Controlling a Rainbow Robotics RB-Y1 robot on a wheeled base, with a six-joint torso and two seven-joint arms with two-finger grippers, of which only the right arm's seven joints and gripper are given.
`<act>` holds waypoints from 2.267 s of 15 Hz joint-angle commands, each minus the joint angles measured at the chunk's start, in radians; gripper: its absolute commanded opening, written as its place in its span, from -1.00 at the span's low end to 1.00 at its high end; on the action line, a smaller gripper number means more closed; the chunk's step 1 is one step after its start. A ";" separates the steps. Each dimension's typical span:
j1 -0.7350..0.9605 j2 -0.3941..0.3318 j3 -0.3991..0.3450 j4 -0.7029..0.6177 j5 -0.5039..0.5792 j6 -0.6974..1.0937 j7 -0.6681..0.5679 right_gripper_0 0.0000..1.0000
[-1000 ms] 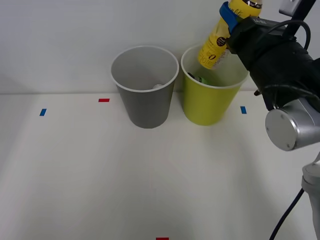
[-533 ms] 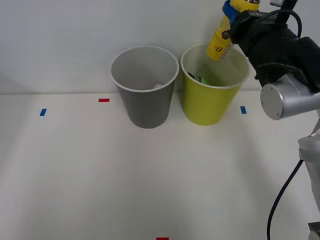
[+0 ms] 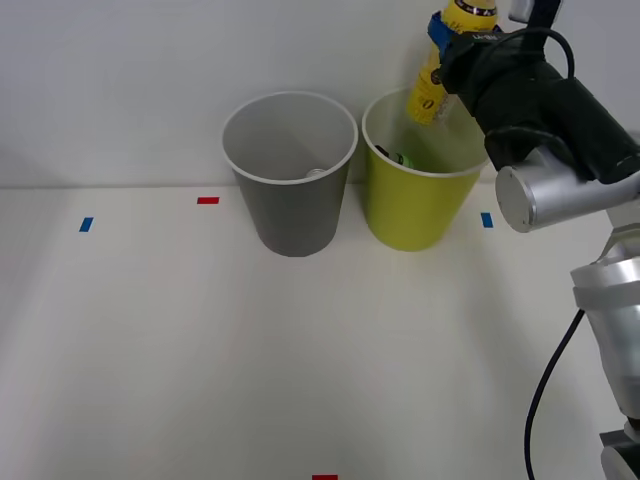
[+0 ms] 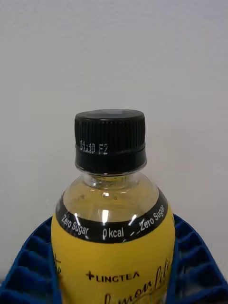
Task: Put cans in the gray bin, plastic bottles in the light green bin
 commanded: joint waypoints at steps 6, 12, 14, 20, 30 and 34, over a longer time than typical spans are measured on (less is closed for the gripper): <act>0.000 0.011 0.012 0.015 -0.014 -0.088 -0.025 1.00; 0.008 0.003 0.017 0.013 -0.022 -0.136 -0.027 1.00; 0.098 -0.052 0.023 -0.054 -0.033 -0.240 -0.037 1.00; 0.497 -0.110 -0.006 -0.409 -0.045 -0.241 -0.111 1.00; 0.941 -0.015 -0.026 -0.467 0.000 -0.441 -0.100 1.00; 1.062 0.109 0.001 -0.469 0.004 -0.459 -0.096 1.00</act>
